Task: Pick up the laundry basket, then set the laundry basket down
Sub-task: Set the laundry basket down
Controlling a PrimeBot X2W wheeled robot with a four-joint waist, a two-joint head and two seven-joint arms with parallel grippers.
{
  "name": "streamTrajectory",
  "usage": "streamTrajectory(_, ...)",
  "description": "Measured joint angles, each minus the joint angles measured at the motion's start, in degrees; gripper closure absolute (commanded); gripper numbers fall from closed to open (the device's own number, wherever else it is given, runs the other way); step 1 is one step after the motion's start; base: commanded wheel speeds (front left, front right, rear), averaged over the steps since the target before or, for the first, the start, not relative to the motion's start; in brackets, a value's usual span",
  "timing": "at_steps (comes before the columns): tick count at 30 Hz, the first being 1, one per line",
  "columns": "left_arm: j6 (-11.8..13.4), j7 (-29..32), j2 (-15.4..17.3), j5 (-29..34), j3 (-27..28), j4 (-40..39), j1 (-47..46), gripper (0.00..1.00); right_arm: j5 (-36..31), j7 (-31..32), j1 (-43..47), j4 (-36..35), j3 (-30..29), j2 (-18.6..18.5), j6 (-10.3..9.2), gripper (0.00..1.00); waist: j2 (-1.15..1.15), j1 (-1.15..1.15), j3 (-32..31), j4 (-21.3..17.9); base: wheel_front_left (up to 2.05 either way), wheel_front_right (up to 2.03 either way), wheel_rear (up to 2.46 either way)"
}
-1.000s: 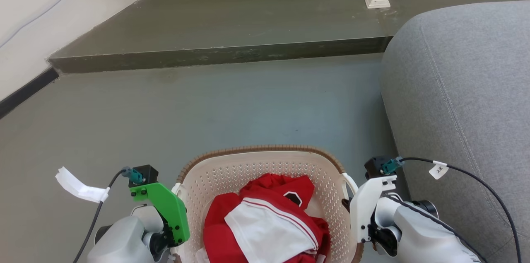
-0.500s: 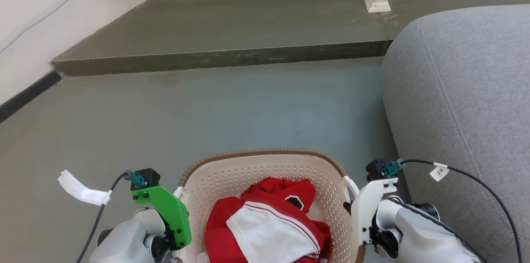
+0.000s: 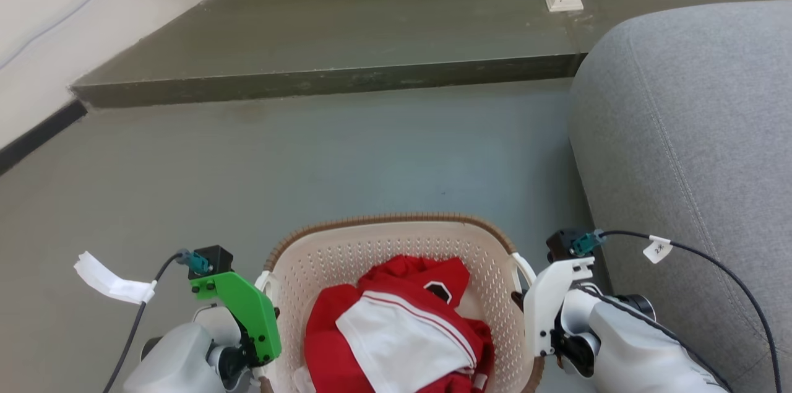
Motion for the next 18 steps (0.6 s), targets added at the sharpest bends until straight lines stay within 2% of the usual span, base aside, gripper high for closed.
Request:
streamTrajectory(5,0.0,-1.7,1.0,0.1,-0.2,-1.0,-1.5,1.0,0.0,-1.2,-1.8,-0.3,0.0,0.2,-0.2,1.0,0.0,0.0,1.7,-0.1,0.0,0.0,0.0)
streamTrajectory(8,0.0,-3.4,1.5,0.5,-0.3,-1.3,-3.4,1.0,0.0,-2.4,-3.5,-0.6,-0.3,0.4,-1.12,1.0,0.0,0.0,3.2,-0.1,0.0,0.0,0.0)
streamTrajectory(18,0.0,-8.6,1.6,1.8,-0.2,-1.3,-8.3,1.0,-0.1,-6.4,-8.2,-1.1,-0.7,0.3,-2.44,1.0,0.0,0.0,9.0,0.0,0.0,0.0,0.0)
